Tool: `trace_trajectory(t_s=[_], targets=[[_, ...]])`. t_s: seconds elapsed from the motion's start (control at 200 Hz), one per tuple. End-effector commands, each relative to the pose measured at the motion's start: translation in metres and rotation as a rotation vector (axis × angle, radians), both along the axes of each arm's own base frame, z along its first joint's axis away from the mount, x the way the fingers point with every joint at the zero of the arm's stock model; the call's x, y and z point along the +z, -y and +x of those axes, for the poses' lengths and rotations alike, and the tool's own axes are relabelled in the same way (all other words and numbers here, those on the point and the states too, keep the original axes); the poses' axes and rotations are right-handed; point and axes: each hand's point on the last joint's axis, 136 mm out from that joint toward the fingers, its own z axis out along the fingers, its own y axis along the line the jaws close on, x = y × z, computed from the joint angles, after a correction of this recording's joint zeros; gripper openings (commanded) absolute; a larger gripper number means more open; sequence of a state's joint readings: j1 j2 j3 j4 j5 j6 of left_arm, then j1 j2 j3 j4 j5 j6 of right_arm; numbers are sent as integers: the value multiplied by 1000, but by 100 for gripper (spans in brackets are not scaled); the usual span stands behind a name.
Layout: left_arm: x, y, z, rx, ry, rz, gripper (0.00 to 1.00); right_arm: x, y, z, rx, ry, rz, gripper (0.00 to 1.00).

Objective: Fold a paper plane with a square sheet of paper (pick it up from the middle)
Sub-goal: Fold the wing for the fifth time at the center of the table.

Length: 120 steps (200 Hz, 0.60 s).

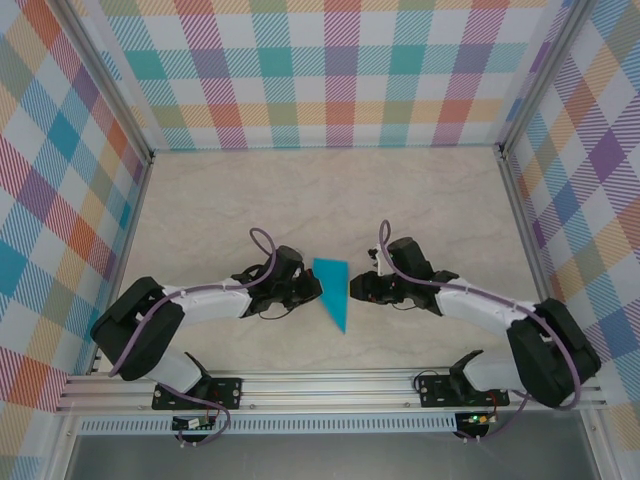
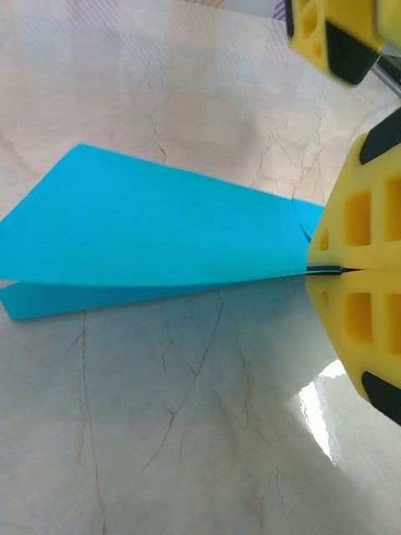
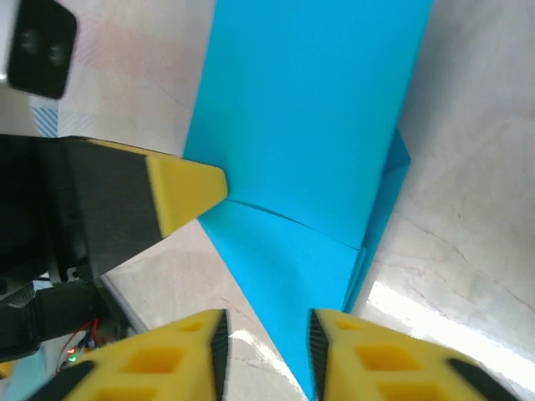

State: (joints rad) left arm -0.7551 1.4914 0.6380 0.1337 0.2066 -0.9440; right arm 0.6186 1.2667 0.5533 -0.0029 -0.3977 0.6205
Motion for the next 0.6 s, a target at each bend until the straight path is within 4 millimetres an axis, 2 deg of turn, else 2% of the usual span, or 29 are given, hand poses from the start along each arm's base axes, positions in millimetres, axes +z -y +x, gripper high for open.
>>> trace_trajectory(t_s=[0.0, 0.09, 0.155, 0.255, 0.335, 0.455, 0.595], targets=[[0, -2, -4, 12, -2, 10, 2, -14, 7, -7, 70, 161, -170, 37], [-1, 0, -3, 13, -9, 10, 2, -21, -4, -14, 146, 257, -287, 37], [-3, 0, -3, 15, -19, 16, 2, -25, -7, -20, 166, 290, -383, 29], [-5, 0, -3, 22, -31, 17, 2, -26, -11, -26, 139, 398, -345, 38], [-6, 0, -4, 24, -40, 18, 2, -29, -9, -31, 153, 452, -368, 41], [-6, 2, -4, 20, -47, 12, 2, -29, -22, -45, 258, 554, -435, 43], [-6, 3, -3, 26, -51, 13, 2, -30, -37, -50, 305, 666, -503, 46]])
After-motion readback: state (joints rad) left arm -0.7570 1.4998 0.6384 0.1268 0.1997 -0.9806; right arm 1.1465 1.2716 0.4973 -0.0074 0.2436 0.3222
